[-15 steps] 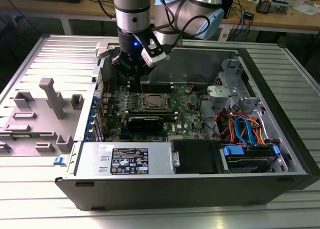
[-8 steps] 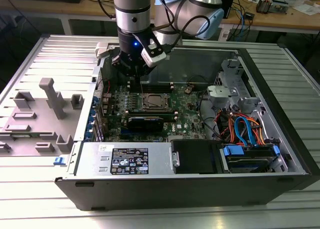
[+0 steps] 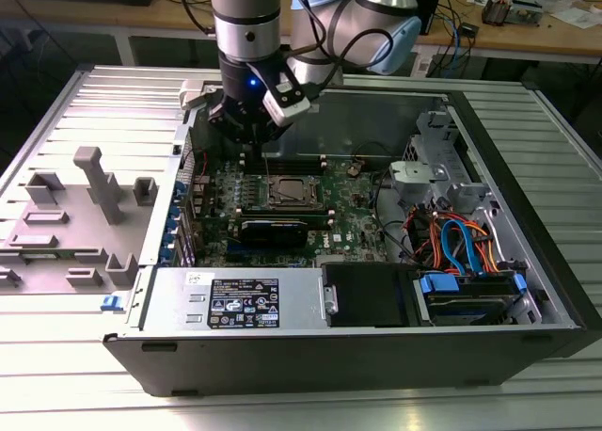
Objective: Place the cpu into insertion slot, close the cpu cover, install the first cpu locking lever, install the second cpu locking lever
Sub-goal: 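Install the first cpu locking lever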
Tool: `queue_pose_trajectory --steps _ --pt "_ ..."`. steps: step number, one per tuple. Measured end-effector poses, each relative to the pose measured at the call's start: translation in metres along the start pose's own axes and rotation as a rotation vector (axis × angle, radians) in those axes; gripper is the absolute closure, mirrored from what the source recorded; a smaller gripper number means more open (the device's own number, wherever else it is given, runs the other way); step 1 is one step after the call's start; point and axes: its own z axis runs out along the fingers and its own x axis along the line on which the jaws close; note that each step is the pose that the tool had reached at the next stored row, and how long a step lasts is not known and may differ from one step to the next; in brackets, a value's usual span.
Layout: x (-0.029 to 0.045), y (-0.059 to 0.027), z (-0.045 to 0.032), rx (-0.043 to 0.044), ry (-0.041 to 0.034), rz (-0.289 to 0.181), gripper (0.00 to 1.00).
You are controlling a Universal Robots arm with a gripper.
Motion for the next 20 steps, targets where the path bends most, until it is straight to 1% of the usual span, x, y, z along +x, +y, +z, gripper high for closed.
queue_pose_trajectory --steps 1,5,7,12,20 --pt "0.0005 0.0006 0.0 0.0 -0.0001 0.0 0.89" --pt "0.0 0.0076 0.0018 0.0001 -0.0003 0.003 0.89" --pt "-0.0001 0.0094 0.0023 0.0002 -0.0003 0.004 0.89" --pt "-0.0006 0.0144 0.0067 0.0003 -0.0004 0.01 0.89" --pt "-0.0006 0.0148 0.0071 0.0003 -0.0003 0.011 0.89"
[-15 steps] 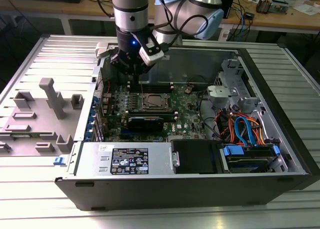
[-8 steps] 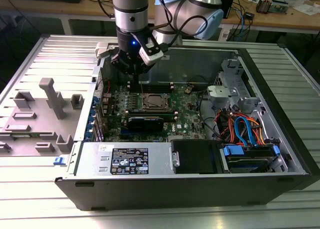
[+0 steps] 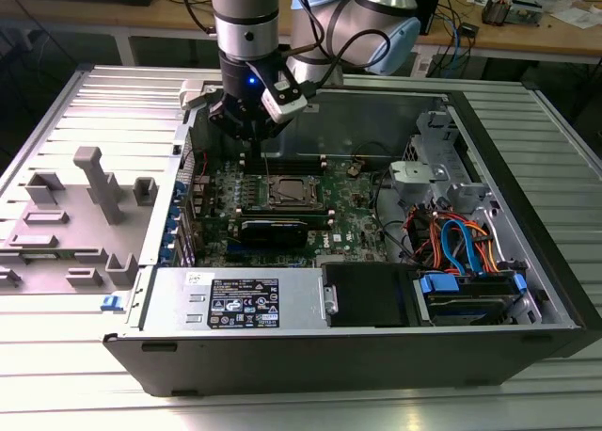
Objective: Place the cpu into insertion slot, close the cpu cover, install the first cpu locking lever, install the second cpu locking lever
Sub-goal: 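Install the first cpu locking lever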
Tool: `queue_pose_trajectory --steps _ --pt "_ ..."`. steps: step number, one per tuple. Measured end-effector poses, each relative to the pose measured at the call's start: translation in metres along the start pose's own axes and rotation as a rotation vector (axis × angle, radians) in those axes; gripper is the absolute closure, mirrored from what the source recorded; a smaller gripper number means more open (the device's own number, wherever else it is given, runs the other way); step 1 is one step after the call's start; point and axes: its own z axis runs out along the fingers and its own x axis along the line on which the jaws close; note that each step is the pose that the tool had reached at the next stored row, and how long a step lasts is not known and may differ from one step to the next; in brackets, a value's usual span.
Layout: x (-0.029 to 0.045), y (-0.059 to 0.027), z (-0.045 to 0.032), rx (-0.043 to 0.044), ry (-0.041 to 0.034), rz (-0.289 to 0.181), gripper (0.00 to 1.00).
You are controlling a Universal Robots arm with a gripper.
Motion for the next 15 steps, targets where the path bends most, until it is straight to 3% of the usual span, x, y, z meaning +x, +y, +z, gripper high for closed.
queue_pose_trajectory --steps 9,11,15 --pt "-0.0004 0.0029 0.0006 0.0002 -0.0001 0.004 0.89" --pt "-0.0031 0.0073 0.0012 0.0002 -0.0002 0.006 0.89" --pt "-0.008 0.0081 0.0019 0.0003 0.0 0.006 0.89"
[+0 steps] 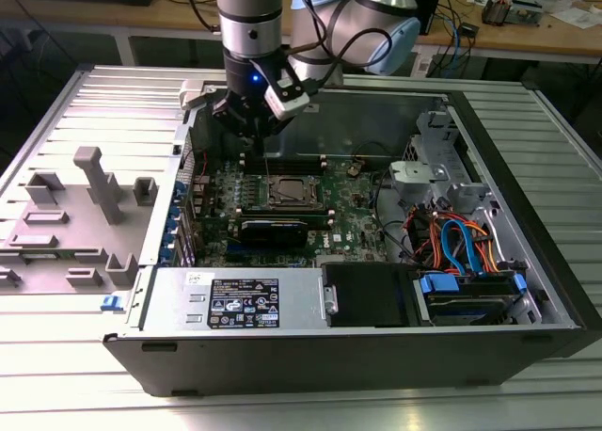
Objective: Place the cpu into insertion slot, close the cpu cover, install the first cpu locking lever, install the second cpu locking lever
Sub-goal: 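Install the first cpu locking lever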
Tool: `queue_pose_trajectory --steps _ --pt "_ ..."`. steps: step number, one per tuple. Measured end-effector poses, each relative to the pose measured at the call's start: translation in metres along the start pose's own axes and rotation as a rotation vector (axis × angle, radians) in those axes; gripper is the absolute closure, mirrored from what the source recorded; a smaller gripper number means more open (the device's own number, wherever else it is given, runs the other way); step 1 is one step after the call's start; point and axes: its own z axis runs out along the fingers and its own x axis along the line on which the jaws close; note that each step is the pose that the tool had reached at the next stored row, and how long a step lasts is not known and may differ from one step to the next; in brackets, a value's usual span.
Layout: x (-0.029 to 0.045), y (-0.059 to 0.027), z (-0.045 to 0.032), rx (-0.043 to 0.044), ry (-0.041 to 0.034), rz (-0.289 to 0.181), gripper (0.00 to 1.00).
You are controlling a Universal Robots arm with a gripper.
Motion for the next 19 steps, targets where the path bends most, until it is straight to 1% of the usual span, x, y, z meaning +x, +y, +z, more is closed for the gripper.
queue_pose_trajectory --steps 6,9,11,19 --pt "-0.0091 -0.0005 0.0008 -0.0001 -0.0001 0.0 0.89" --pt "-0.0125 -0.0009 0.0015 -0.0001 -0.0002 0.0 0.89" --pt "-0.0135 -0.001 0.0016 0.0001 0.0001 0.0 0.89" --pt "-0.0138 -0.001 0.0017 0.0003 0.0 0.0 0.89"
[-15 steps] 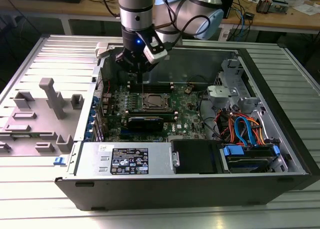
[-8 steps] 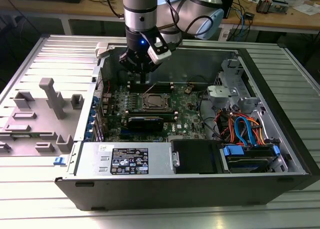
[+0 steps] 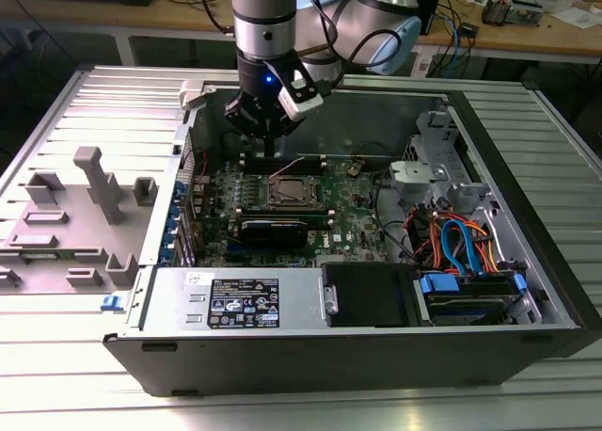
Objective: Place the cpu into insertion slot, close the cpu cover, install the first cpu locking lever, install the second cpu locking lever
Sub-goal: 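Install the first cpu locking lever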
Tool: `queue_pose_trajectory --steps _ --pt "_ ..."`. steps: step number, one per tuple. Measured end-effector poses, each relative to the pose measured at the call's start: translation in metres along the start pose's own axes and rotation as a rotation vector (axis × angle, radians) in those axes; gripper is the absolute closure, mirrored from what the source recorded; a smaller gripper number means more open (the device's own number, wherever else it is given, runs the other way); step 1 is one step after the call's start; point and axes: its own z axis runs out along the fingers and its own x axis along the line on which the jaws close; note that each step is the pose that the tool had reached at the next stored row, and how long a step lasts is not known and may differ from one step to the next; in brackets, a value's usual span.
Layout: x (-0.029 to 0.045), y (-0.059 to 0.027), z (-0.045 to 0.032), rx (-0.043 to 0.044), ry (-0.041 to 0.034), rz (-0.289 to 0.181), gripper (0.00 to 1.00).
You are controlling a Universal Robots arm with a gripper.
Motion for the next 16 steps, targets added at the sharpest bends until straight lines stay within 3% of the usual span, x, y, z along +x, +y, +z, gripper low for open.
queue_pose_trajectory --steps 6,12,16 --pt "-0.0003 0.0 0.0003 0.0001 -0.0001 0.0 0.89" --pt "-0.0076 -0.0009 0.0032 -0.0001 -0.0001 0.007 0.89" --pt "-0.0112 -0.0016 0.0066 -0.0184 -0.0022 0.02 0.89"
